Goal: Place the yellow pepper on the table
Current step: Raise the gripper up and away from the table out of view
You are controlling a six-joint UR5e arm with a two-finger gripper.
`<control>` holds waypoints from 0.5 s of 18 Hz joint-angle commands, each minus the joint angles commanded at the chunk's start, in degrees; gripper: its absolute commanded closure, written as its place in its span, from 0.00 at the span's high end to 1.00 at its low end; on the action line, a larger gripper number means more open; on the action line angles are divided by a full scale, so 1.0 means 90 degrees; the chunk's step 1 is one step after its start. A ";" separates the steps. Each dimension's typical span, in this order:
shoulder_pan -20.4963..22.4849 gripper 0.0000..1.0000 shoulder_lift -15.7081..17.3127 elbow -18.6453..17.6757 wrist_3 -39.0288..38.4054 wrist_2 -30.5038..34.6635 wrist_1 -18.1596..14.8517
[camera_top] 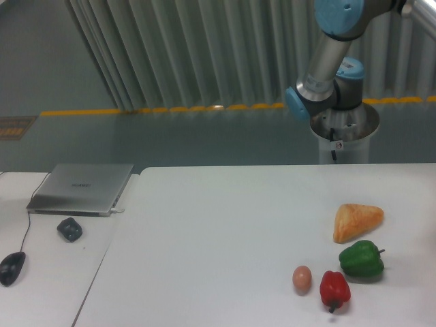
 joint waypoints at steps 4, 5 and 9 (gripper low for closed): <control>0.0039 1.00 -0.0029 -0.0059 -0.0107 0.0000 0.0039; 0.0040 1.00 -0.0029 -0.0059 -0.0127 0.0000 0.0039; 0.0030 0.93 -0.0068 -0.0068 -0.0273 0.0010 0.0039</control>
